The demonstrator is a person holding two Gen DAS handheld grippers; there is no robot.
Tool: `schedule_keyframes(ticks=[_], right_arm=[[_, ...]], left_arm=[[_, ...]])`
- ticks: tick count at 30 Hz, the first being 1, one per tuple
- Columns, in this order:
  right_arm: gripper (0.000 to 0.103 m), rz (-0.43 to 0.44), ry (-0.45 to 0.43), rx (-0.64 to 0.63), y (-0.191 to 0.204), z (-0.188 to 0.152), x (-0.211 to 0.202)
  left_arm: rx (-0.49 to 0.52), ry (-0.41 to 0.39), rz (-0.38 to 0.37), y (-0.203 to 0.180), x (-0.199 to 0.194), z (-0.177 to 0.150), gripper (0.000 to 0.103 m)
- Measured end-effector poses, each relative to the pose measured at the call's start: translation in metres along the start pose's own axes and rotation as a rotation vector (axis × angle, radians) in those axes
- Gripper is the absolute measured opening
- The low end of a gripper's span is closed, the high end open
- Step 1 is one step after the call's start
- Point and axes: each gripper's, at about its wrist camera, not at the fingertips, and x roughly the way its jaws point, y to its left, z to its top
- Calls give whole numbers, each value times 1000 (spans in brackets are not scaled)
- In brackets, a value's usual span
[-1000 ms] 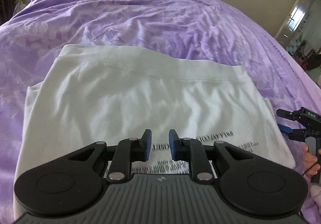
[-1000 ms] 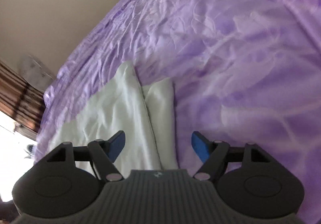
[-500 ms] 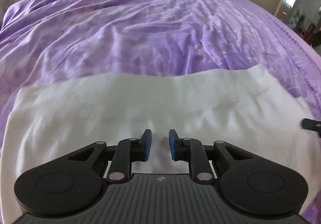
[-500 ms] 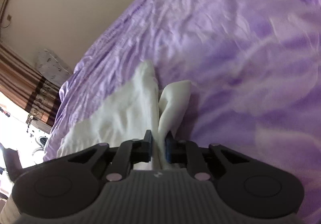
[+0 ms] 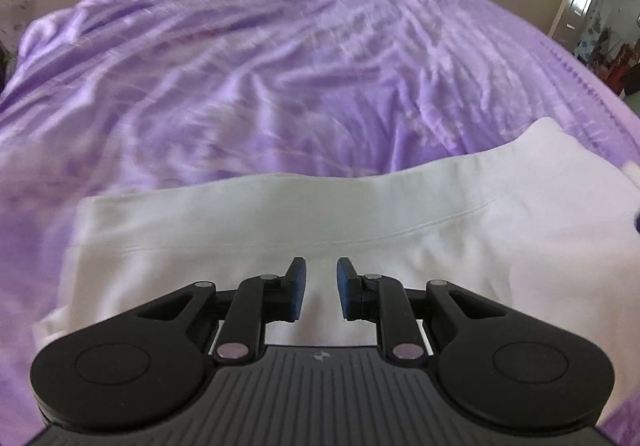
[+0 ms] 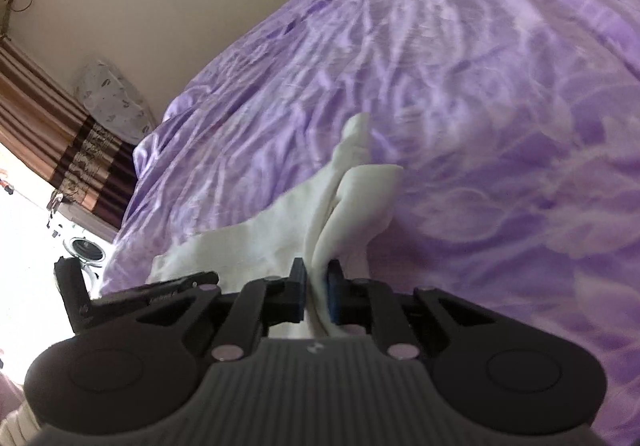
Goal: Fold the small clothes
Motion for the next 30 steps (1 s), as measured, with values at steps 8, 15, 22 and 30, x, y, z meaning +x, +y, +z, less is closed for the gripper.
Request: schedule_keyframes(ticks=[8, 15, 22, 30], right_arm=[[5, 39, 21, -30, 102, 3, 0], [5, 76, 37, -71, 196, -14, 33], [4, 72, 98, -122, 284, -56, 112], [4, -29, 276, -156, 311, -129, 218]], left_arm=[[-66, -22, 48, 77, -104, -23, 25], [-158, -49, 65, 137, -157, -57, 27], [-262, -45, 41, 181, -167, -94, 27], [-317, -19, -13, 212, -159, -128, 27]])
